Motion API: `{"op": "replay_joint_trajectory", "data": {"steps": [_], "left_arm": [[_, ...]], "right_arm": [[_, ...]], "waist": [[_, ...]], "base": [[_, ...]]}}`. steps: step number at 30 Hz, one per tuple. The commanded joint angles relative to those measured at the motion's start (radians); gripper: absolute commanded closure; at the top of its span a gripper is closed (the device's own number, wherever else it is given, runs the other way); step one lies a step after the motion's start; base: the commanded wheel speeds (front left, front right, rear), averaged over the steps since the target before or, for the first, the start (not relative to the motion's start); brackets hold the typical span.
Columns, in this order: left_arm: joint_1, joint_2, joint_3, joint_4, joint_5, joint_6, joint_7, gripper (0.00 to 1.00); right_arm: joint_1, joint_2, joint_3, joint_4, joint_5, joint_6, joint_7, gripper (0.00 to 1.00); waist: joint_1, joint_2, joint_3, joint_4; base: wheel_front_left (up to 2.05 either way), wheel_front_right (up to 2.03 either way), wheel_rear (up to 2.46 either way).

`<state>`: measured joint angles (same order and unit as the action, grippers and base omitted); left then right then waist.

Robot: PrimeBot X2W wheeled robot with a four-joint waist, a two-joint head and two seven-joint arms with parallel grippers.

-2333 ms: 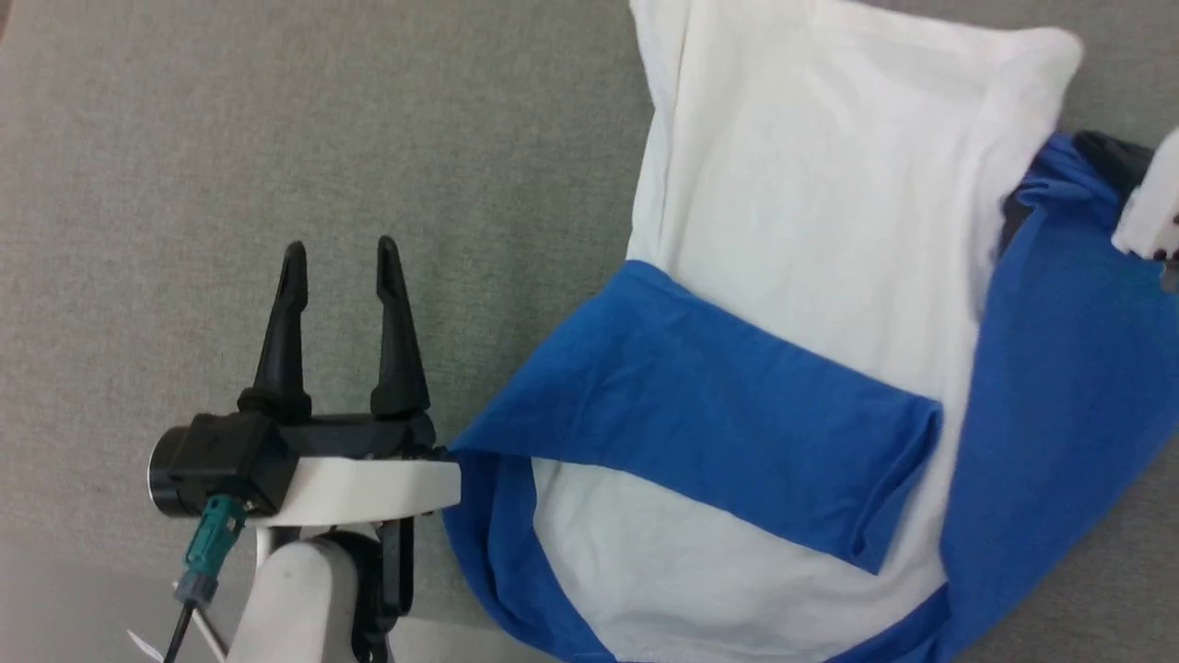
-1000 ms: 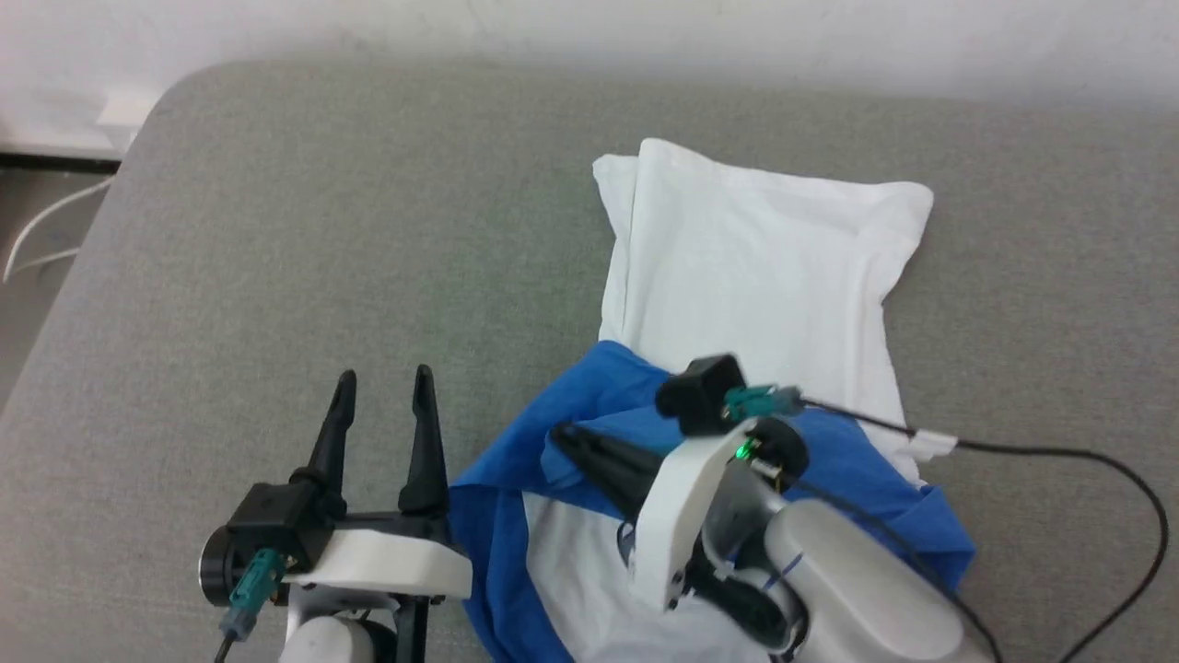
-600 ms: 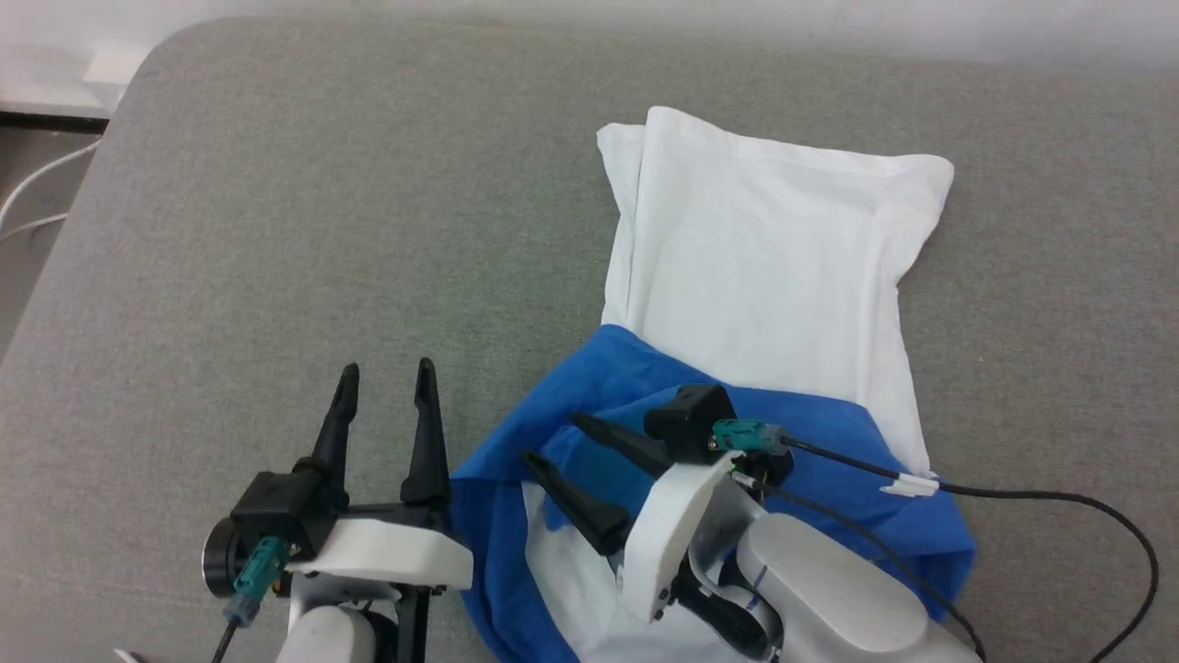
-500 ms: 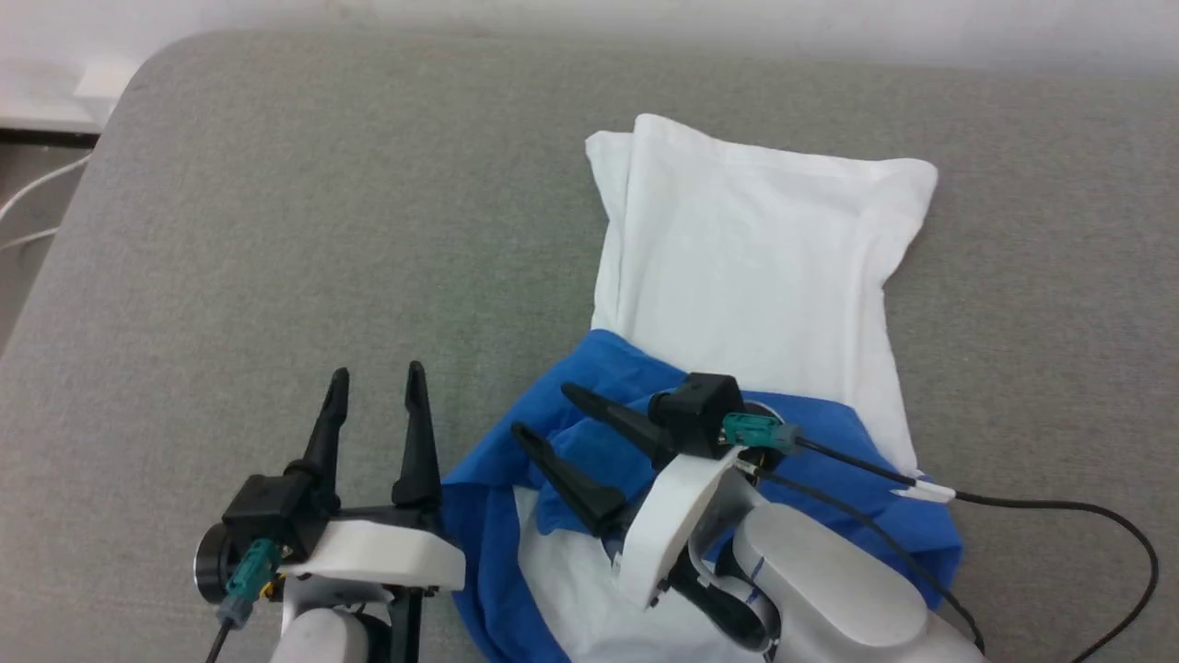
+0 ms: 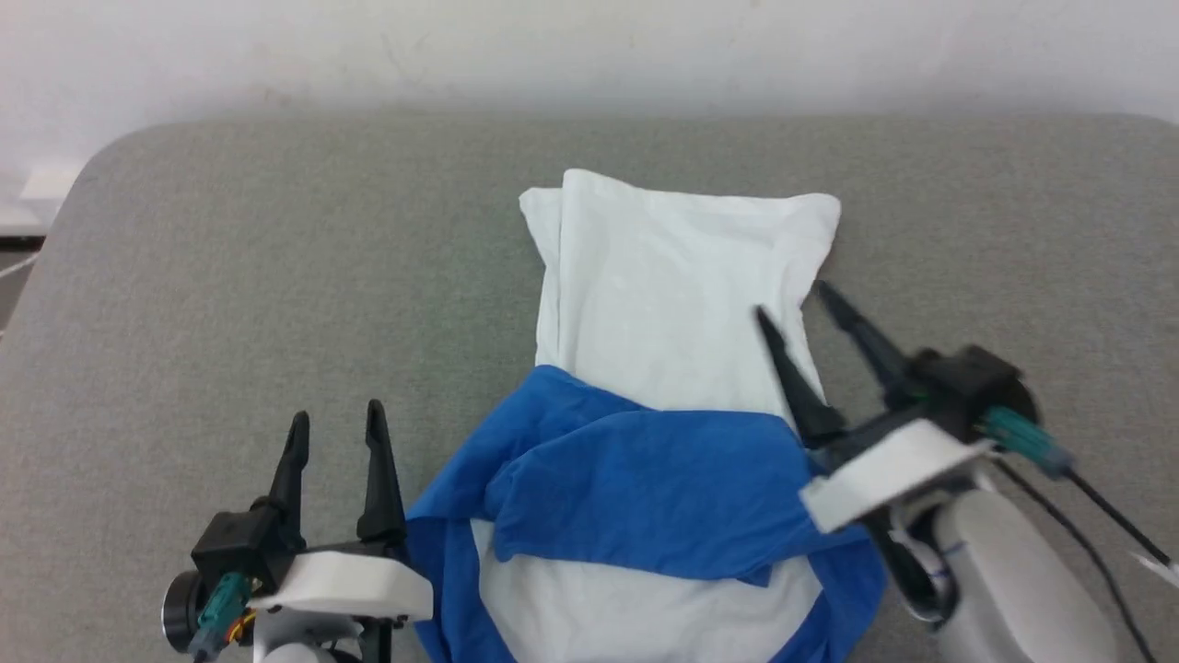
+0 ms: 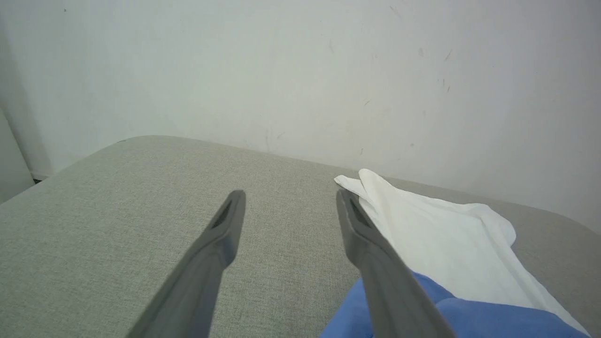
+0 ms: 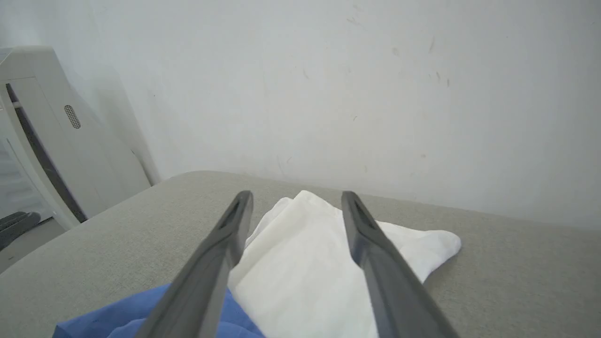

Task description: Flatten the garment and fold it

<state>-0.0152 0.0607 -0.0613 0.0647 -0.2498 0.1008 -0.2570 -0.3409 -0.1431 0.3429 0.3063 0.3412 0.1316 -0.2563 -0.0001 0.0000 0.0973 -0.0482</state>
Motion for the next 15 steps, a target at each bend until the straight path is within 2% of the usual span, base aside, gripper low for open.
{"op": "replay_joint_trajectory", "data": {"steps": [1,8,15], "left_arm": [[0.014,0.007,0.008,0.002,-0.003,0.007,-0.005,0.0],[0.045,0.014,0.023,0.002,-0.009,0.01,-0.005,0.0],[-0.004,0.046,0.007,0.001,-0.004,-0.011,0.029,0.0]], "right_arm": [[0.032,-0.001,-0.037,-0.02,-0.02,-0.001,0.0,0.0],[0.214,0.009,-0.258,-0.187,-0.095,-0.001,0.075,0.0],[0.351,0.047,-0.324,-0.342,-0.104,-0.001,0.169,0.0]], "waist": [[0.0001,0.0,-0.023,-0.023],[0.0001,0.0,-0.045,-0.045],[0.0001,0.0,-0.018,-0.084]], "base": [[0.0,0.0,0.0],[0.0,0.0,0.0],[0.0,0.0,0.0]]}}
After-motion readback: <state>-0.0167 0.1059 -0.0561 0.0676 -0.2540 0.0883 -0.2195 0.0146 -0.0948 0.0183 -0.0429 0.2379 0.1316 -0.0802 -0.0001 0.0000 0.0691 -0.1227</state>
